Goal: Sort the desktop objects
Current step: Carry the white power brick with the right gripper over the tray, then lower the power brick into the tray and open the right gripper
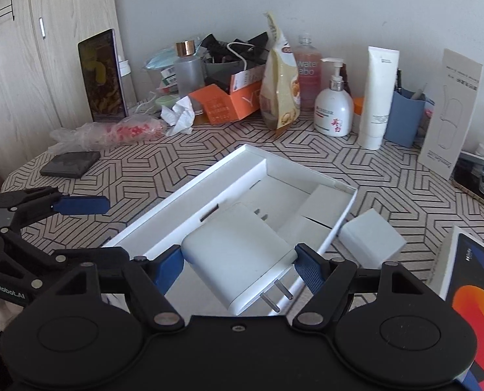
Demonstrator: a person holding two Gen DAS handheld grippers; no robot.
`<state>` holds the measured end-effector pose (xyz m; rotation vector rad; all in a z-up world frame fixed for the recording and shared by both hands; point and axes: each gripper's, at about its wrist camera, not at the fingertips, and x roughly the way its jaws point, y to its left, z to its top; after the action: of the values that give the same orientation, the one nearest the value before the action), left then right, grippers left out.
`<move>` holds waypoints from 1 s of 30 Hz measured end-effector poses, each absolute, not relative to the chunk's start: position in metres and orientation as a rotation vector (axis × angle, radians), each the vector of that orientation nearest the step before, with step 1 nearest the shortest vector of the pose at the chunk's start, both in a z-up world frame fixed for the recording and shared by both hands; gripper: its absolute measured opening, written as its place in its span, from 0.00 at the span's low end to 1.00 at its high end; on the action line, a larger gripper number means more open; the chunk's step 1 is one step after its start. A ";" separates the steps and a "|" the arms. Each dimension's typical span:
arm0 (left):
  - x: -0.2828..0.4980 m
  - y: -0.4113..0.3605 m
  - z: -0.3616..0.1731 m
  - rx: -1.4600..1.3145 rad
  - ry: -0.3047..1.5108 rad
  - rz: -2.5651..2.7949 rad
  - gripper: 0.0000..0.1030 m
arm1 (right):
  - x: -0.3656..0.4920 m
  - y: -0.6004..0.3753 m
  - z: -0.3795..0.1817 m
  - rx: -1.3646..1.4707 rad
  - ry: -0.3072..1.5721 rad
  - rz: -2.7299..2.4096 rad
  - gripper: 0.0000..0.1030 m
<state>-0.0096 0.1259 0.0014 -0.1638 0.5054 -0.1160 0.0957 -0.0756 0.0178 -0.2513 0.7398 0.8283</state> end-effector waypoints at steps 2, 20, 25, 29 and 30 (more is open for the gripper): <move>-0.012 0.135 0.001 -0.188 0.506 -0.104 0.86 | 0.095 -0.065 0.014 -0.261 0.752 0.849 0.77; -0.013 0.154 -0.004 -0.214 0.521 -0.107 0.86 | 0.086 -0.012 -0.021 -0.443 0.827 0.902 0.77; -0.009 0.150 -0.005 -0.210 0.527 -0.111 0.86 | 0.084 -0.007 -0.028 -0.477 0.826 0.919 0.77; -0.006 0.146 -0.004 -0.207 0.535 -0.111 0.86 | 0.082 -0.003 -0.032 -0.507 0.802 0.910 0.77; -0.005 0.145 -0.003 -0.203 0.535 -0.111 0.86 | 0.082 -0.002 -0.032 -0.513 0.796 0.904 0.77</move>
<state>-0.0049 0.1450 -0.0033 -0.2031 0.5352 -0.1107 0.0823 -0.0022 -0.0320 -0.5134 0.7958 0.9040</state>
